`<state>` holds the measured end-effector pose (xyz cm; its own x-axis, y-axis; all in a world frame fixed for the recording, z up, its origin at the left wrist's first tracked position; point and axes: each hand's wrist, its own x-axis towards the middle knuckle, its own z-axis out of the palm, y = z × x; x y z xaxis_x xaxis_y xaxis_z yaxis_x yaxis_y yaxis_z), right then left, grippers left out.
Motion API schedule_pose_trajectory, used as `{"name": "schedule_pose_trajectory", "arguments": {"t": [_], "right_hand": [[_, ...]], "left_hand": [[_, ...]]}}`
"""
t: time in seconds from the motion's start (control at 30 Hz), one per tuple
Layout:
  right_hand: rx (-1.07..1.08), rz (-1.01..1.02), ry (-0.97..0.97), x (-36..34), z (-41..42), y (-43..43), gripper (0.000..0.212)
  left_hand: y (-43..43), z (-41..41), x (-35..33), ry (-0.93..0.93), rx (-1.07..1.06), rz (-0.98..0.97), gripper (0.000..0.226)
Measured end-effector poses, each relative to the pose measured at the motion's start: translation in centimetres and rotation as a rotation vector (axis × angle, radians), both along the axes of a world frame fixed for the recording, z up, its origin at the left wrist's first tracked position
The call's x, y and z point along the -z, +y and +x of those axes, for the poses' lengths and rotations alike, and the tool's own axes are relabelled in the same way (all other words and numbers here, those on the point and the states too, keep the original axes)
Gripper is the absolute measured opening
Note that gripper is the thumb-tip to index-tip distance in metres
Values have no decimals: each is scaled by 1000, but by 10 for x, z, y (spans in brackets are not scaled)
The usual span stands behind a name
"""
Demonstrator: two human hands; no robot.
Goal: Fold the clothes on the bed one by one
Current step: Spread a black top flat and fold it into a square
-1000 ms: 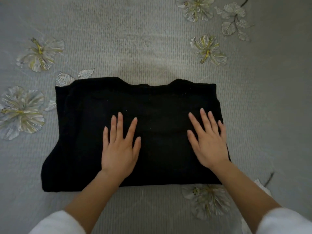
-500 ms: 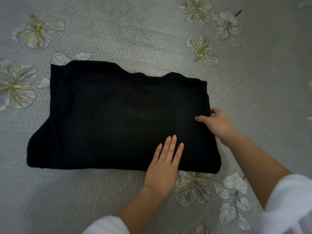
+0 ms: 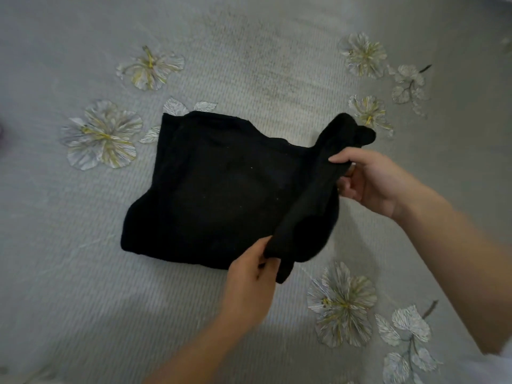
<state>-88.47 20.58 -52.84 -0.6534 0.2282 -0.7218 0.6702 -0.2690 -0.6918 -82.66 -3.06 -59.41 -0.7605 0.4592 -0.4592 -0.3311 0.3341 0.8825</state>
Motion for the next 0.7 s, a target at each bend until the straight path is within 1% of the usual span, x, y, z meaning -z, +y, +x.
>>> {"name": "schedule_pose_trajectory", "arguments": {"t": [0.1, 0.23, 0.33, 0.4, 0.43, 0.5, 0.53, 0.6, 0.63, 0.7], "right_hand": [[-70, 53, 34, 2, -35, -47, 19], [-127, 155, 59, 12, -78, -111, 10], [-155, 209, 54, 26, -102, -152, 13], [-232, 238, 65, 36, -112, -176, 14], [-300, 254, 77, 41, -115, -185, 19], [-419, 278, 95, 54, -116, -198, 44], [-443, 310, 112, 60, -114, -200, 53], [-435, 469, 183, 68, -104, -197, 53], [-416, 588, 226, 71, -95, -193, 50], [-433, 828, 337, 76, -73, -182, 49]], "left_hand": [[-24, -9, -2, -148, -160, 111, 26], [-55, -19, 1, -299, -349, 212, 19], [-77, -26, 5, -380, -442, 250, 25], [-88, -28, 9, -419, -474, 252, 27], [-92, -29, 11, -443, -477, 242, 28], [-98, -28, 15, -519, -486, 202, 25], [-101, -27, 18, -558, -497, 169, 20], [-107, -25, 23, -602, -499, 105, 13], [-109, -25, 24, -613, -493, 75, 14], [-113, -26, 26, -622, -476, 19, 29]]}}
